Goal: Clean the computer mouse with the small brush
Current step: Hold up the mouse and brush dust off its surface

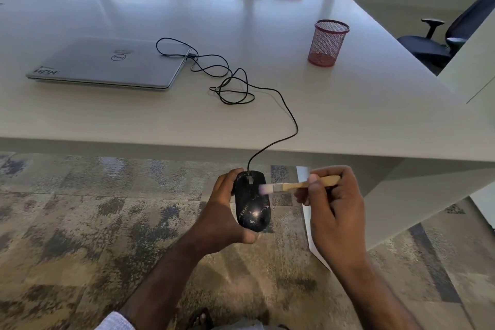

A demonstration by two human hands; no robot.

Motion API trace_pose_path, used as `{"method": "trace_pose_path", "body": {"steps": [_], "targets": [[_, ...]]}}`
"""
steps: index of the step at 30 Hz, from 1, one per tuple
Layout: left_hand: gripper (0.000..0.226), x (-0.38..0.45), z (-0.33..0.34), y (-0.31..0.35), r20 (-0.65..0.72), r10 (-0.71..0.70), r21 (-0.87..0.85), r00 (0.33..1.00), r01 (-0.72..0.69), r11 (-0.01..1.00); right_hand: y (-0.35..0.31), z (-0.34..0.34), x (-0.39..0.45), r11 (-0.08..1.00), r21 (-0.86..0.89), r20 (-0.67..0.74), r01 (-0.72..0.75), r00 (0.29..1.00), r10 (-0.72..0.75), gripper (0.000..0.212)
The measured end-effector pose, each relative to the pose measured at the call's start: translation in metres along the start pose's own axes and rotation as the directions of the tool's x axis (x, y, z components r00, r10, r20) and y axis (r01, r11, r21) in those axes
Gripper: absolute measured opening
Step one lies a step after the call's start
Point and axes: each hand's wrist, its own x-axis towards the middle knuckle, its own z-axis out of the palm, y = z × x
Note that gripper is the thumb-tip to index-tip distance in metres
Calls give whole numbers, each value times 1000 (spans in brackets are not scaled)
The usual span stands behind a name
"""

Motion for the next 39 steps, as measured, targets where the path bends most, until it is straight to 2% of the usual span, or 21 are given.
{"method": "trace_pose_path", "body": {"steps": [2, 5, 8, 11, 14, 16, 20, 25, 27, 30, 34, 39], "targets": [[123, 0, 1, 0, 4, 1, 3, 1000, -1, 1000, 3, 3, 6, 996, 45, 0, -76, 997, 76, 13], [123, -1, 1, 0, -2, 6, 0, 1000, -6, 1000, 7, 3, 9, 986, 23, 104, -168, 981, 165, 9], [121, -1, -1, 0, -13, 12, 0, 1000, -12, 1000, 7, -6, 10, 993, -50, 141, -107, 984, 113, 12], [120, -1, -1, -1, -14, 15, 8, 1000, -15, 1000, 3, -11, 13, 998, -20, 124, -67, 990, 69, 11], [120, -1, 1, -1, -16, 21, 17, 1000, -20, 1000, 4, -12, 18, 988, 99, 104, -122, 988, 111, 10], [120, -1, 0, 0, -23, 23, 15, 999, -23, 1000, 7, -14, 18, 975, 153, 144, -164, 979, 143, 7], [122, -1, -1, 1, -27, 19, 21, 999, -19, 1000, 13, -17, 12, 984, 56, 253, -169, 956, 150, 11], [122, -1, -1, -1, -20, 6, 23, 1000, -5, 1000, 17, -21, 15, 979, 120, 122, -165, 981, 150, 9], [120, -1, -1, -2, -23, 5, 24, 1000, -4, 1000, 18, -22, 16, 967, 162, 162, -196, 972, 169, 8], [121, -1, -1, -2, -27, 7, 26, 1000, -7, 1000, 19, -21, 12, 974, 118, 223, -193, 961, 163, 11], [120, -2, -1, 0, -28, 10, 24, 1000, -10, 1000, 18, -21, 12, 987, 108, 101, -117, 989, 106, 15], [121, -2, 0, 3, -33, 16, 11, 999, -16, 1000, 10, -14, 5, 993, 93, 241, -70, 969, 46, 20]]}}
